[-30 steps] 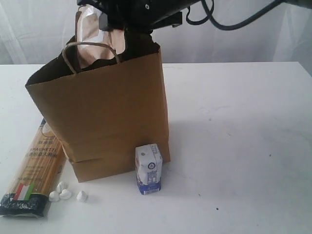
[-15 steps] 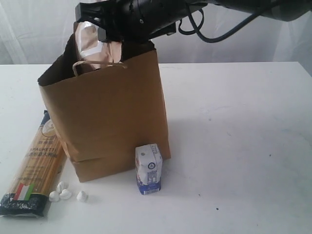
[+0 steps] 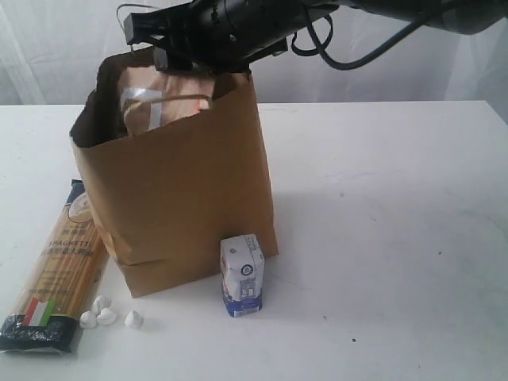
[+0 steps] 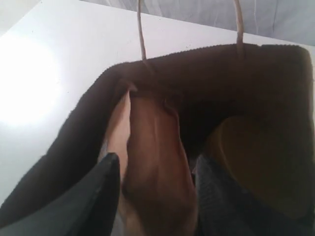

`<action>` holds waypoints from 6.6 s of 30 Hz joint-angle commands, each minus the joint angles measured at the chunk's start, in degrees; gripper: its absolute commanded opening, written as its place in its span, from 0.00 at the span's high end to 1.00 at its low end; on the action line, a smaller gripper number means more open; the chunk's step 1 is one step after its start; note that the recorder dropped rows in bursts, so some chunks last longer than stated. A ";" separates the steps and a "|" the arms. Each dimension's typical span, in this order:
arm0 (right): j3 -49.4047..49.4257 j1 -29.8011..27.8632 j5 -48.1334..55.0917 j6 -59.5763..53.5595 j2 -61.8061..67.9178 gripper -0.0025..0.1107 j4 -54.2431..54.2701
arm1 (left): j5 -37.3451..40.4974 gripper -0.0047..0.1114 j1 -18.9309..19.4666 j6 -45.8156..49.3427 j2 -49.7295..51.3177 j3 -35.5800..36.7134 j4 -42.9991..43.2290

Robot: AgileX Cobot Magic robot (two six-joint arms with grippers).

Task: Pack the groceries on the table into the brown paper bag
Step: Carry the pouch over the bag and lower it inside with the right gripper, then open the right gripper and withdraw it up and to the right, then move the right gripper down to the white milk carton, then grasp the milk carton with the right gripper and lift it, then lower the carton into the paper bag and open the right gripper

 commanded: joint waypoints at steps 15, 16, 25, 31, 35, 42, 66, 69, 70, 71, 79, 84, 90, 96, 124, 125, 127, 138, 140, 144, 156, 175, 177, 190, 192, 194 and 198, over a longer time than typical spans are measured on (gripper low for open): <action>-0.56 -0.15 -3.56 -3.43 -3.38 0.59 -9.39 | -0.07 0.96 0.13 0.01 -0.31 0.18 -0.19; -0.56 -0.15 -3.05 -3.43 -4.68 0.61 -10.05 | -0.07 0.96 0.13 0.01 -0.31 0.18 -0.19; 1.09 -0.15 39.29 -3.43 -10.22 0.88 -48.77 | -0.07 0.96 0.13 0.01 -0.31 0.18 -0.19; 8.67 -3.79 39.29 3.55 -14.29 0.95 -54.01 | -0.07 0.96 0.13 0.01 -0.31 0.18 -0.07; 16.60 -7.10 39.29 4.78 -17.29 0.95 -52.98 | 0.04 0.96 0.13 0.01 -0.31 0.18 -0.07; 30.96 -11.05 39.29 4.25 -19.00 0.95 -34.06 | 0.04 0.96 0.13 0.01 -0.31 0.18 -0.07; 53.73 -11.05 18.43 -9.22 -19.00 0.48 9.57 | 0.04 0.96 0.13 0.01 -0.31 0.18 -0.07; 53.73 -10.95 15.64 -14.56 -19.00 0.49 19.13 | 0.04 0.96 0.13 0.01 -0.31 0.18 -0.07; 53.73 -10.83 15.64 -19.08 -19.00 0.49 22.88 | 0.04 0.96 0.13 0.01 -0.31 0.18 -0.07; 53.73 -10.70 15.53 -22.76 -19.00 0.49 26.52 | 0.04 0.96 0.13 0.01 -0.31 0.18 -0.07; 53.73 -6.44 7.82 -32.01 -19.12 0.49 32.43 | 0.04 0.96 0.13 0.01 -0.31 0.18 -0.07; 53.62 -0.30 0.42 -35.44 -20.67 0.49 31.57 | 0.04 0.96 0.13 0.01 -0.31 0.18 -0.07; 53.62 5.57 -14.72 -34.19 -23.89 0.56 24.28 | -0.04 0.96 0.13 0.01 -0.31 0.18 0.04; 53.62 5.80 -20.20 -34.19 -22.43 0.57 24.28 | -0.04 0.96 0.13 0.01 -0.31 0.18 0.04; 45.49 5.80 -23.22 -39.29 -9.08 0.34 24.92 | -0.04 0.96 0.13 0.01 -0.31 0.18 0.04; 45.49 5.80 -23.45 -39.29 -8.81 0.34 24.92 | -0.04 0.96 0.13 0.01 -0.31 0.18 0.04; 45.49 5.80 -23.59 -39.29 -7.97 0.34 24.92 | -0.04 0.96 0.13 0.01 -0.31 0.18 0.04; 45.49 5.80 -22.97 -39.18 -5.64 0.45 25.04 | -0.04 0.96 0.13 0.01 -0.31 0.18 0.04; 45.49 5.80 -22.68 -39.18 -5.64 0.50 25.04 | -0.04 0.96 0.13 0.01 -0.31 0.18 0.04; 45.49 5.80 -21.53 -39.18 -5.64 0.53 25.04 | -0.04 0.96 0.13 0.01 -0.31 0.18 0.04; 45.49 5.80 -17.08 -39.18 -8.96 0.60 24.93 | -0.04 0.96 0.13 0.01 -0.31 0.18 0.04; 39.81 5.92 5.23 -36.64 -34.81 0.61 30.06 | -0.04 0.96 0.13 0.01 -0.31 0.18 0.04; 37.25 5.92 5.21 -36.64 -34.92 0.61 30.58 | -0.04 0.96 0.13 0.01 -0.31 0.18 0.04; 18.79 5.92 -3.42 -43.70 -32.78 0.61 39.82 | -0.04 0.96 0.13 0.01 -0.31 0.18 0.04; 17.91 5.92 -8.40 -45.12 -31.99 0.61 39.92 | -0.04 0.96 0.13 0.01 -0.31 0.18 0.04; 17.29 5.92 -14.98 -47.31 -30.67 0.61 39.92 | -0.04 0.96 0.13 0.01 -0.31 0.18 0.04; 17.29 5.92 -27.14 -52.41 -27.16 0.61 39.92 | -0.04 0.96 0.13 0.01 -0.31 0.18 0.04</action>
